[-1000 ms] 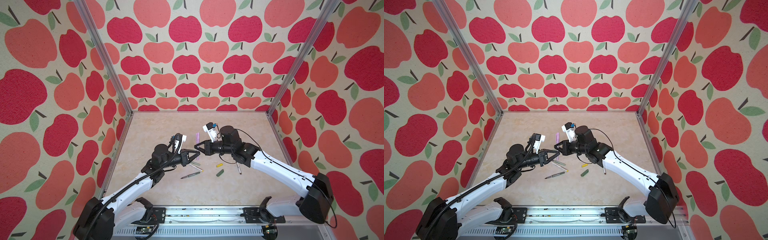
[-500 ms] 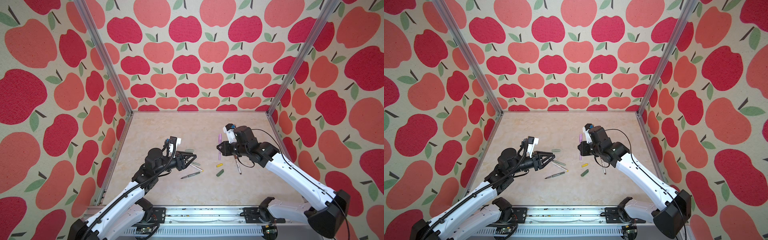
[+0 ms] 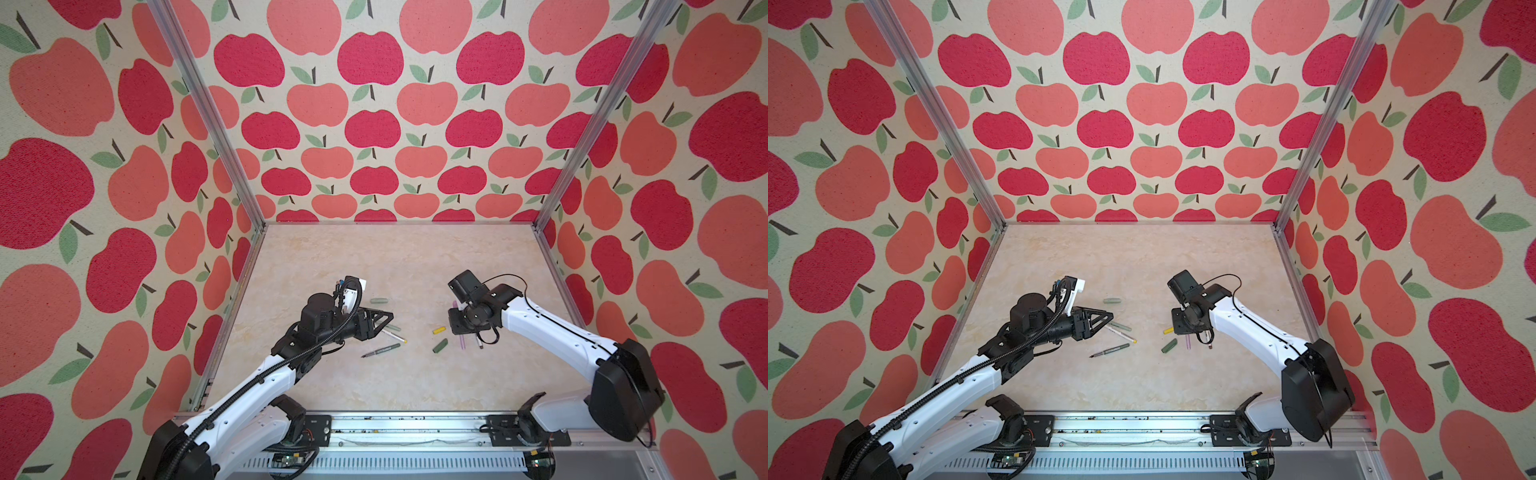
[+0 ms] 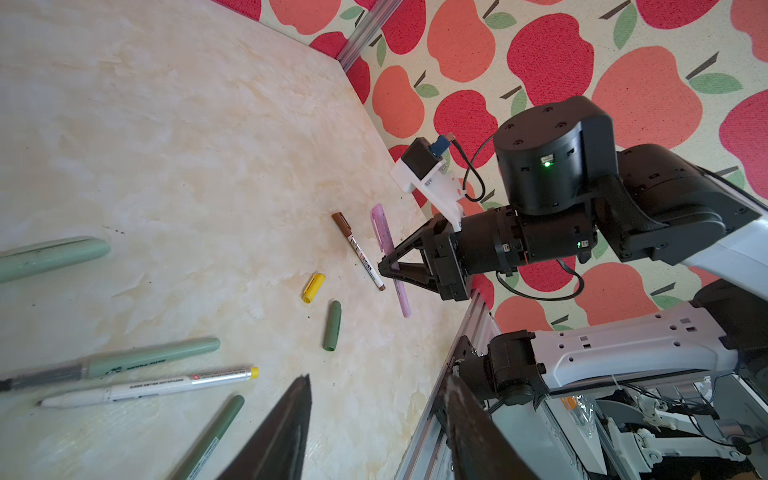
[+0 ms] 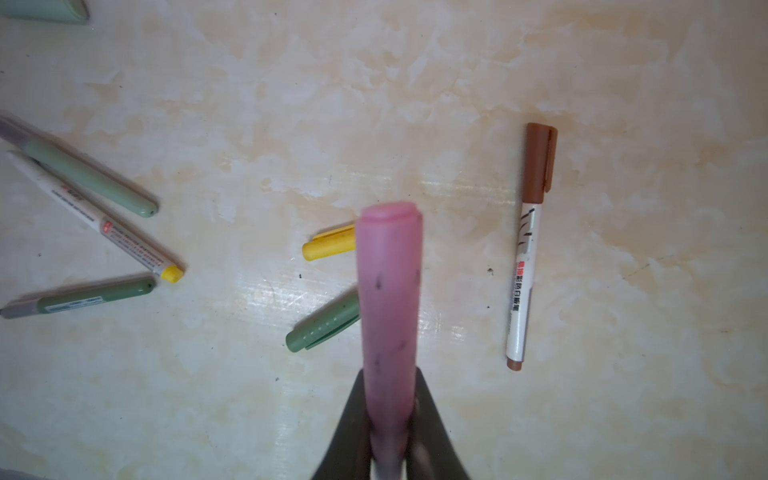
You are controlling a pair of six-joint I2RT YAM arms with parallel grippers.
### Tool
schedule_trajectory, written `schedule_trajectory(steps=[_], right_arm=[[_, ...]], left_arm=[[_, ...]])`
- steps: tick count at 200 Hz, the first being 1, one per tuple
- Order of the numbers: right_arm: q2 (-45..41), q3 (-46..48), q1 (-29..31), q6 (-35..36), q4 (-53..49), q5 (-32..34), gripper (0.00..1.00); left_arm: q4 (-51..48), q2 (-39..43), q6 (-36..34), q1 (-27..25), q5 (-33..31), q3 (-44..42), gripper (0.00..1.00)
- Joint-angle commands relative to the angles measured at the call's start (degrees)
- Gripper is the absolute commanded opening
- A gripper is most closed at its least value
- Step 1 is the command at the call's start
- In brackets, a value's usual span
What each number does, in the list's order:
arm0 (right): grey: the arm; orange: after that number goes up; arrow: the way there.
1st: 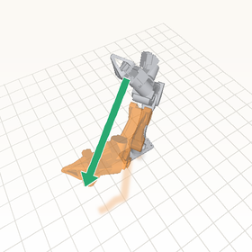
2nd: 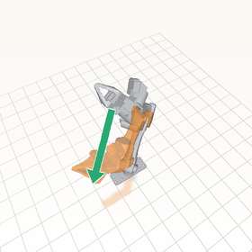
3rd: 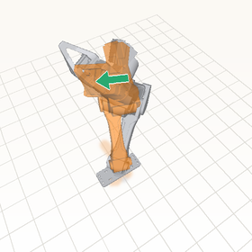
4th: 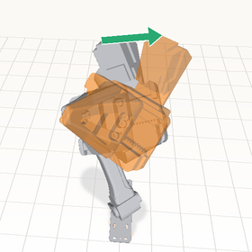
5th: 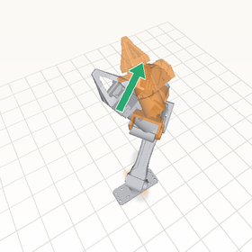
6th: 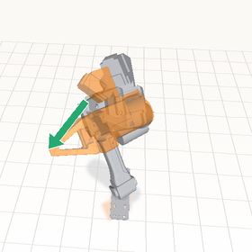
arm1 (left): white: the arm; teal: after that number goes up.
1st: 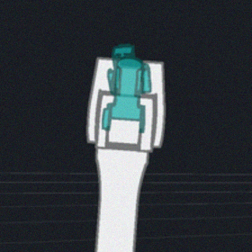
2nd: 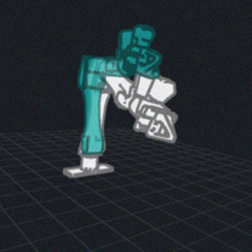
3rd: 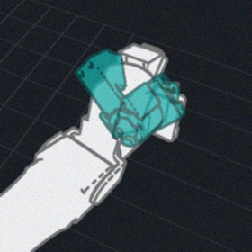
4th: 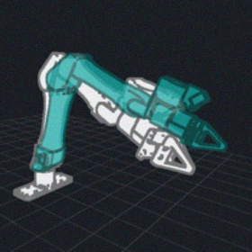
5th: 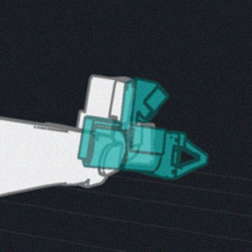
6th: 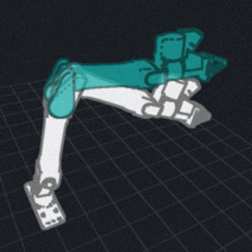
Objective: Insert the pens into the pen caps
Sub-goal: 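Close the right gripper on the capped pink pen while the left releases it, then carry the capped pink pen nearer the robot and lower it with the right gripper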
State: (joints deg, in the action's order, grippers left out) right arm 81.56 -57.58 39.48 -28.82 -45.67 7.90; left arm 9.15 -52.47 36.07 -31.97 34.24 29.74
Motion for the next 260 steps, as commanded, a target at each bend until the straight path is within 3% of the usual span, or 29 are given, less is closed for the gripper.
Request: schedule_trajectory(steps=[1,91,172,222,260], right_arm=[[2.5,0.2,-1.3,1.0,-1.1,2.8,0.06],[13.7,-2.5,-2.9,1.4,2.1,2.0,0.08],[18.5,-4.8,-3.1,1.1,2.7,3.4,0.11],[20.1,-5.5,-3.5,1.1,2.9,4.2,0.25],[20.0,-5.4,-3.9,1.2,2.9,4.8,0.29]], left_arm=[[0.2,0.3,-1.3,-0.1,-0.7,1.4,0.55],[1.1,0.6,-0.1,-0.1,-1.1,0.1,0.55],[2.3,0.7,0.2,-0.1,-1.0,-0.6,0.56],[1.9,1.2,0.1,-0.1,-1.1,-0.6,0.56],[1.5,1.7,0.1,0.0,-1.4,-0.6,0.56]])
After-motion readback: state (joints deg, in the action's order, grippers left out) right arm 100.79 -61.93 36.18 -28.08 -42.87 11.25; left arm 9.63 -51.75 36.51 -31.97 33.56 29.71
